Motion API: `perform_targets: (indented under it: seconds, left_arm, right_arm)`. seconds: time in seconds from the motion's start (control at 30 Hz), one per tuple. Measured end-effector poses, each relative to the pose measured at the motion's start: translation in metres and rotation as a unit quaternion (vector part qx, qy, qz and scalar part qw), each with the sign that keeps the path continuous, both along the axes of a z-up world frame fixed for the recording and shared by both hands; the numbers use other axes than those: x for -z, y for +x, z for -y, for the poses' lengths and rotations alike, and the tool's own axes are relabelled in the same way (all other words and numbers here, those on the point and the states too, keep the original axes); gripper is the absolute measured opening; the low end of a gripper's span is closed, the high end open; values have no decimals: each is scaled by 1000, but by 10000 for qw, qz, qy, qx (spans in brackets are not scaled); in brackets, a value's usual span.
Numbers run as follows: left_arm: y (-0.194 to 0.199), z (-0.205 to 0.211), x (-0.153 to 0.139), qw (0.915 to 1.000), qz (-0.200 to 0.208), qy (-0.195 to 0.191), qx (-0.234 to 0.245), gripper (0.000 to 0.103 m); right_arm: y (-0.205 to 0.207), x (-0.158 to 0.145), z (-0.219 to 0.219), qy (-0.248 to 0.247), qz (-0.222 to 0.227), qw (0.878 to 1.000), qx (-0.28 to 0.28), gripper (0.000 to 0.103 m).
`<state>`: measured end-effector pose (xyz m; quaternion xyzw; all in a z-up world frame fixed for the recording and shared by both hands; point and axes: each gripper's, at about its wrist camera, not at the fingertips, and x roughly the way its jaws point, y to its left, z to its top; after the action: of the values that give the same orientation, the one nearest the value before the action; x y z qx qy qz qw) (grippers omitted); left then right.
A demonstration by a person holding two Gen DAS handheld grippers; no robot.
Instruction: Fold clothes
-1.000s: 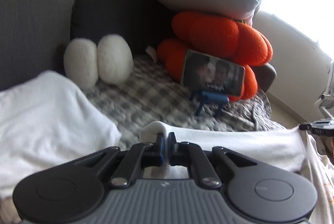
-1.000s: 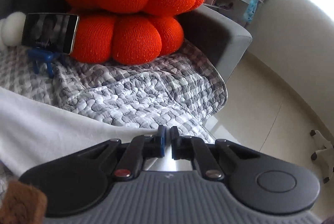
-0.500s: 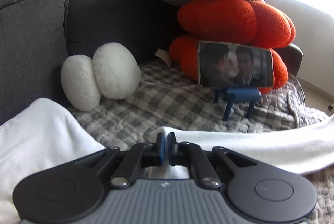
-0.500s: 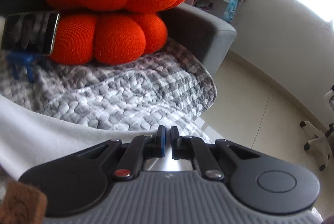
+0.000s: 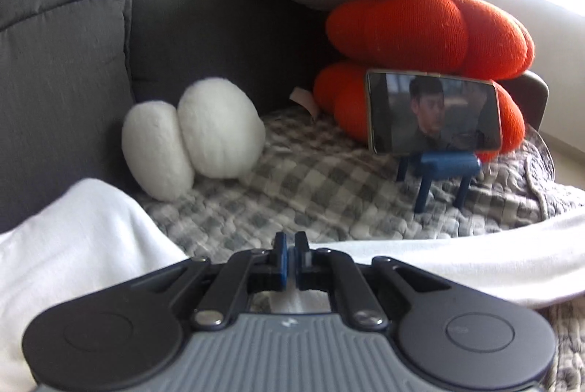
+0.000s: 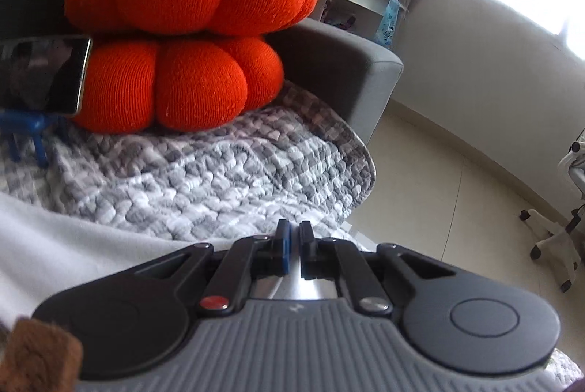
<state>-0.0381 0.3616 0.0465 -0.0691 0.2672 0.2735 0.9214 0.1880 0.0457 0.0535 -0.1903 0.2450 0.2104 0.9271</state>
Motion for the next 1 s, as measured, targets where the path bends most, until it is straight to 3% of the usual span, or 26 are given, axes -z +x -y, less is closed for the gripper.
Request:
perform_targets:
  seconds: [0.17,0.37,0.47,0.57,0.67,0.77,0.9,1.0]
  left_arm:
    - [8,-2,26,9979,-611,129,-161,0]
    - [-7,-5,9,9987,-418,-275,-128,3]
    - [-16,0,-2,9991,-255,-317,-73,3]
    - [-17,10,-5,9991,-172,-380,125,7]
    - [-11,19,6,9982,-369,-388,284,9]
    - [-8,23,16,9973,-547,-346,358,9]
    - [-10,22,14,9960,-650,-495,360,9]
    - [-23,25,0,9966,-527,-520,372,13]
  right_arm:
    - [-4,35,-11,-740,-128,9970,-187,9]
    - [-8,3,5,150,-427,9989,-75,18]
    - [-24,-18,12,435,-455,9976,-281,39]
    - [-44,-23,12,598,-888,9914,-753,40]
    - [-65,-3,0,349,-1528,9816,-1094,40]
    - [-85,16,-5,139,-1407,9832,-1153,40]
    - [-94,-9,21,767,-1601,9788,-1023,40]
    - [-111,-27,47,890,-1815,9745,-977,41]
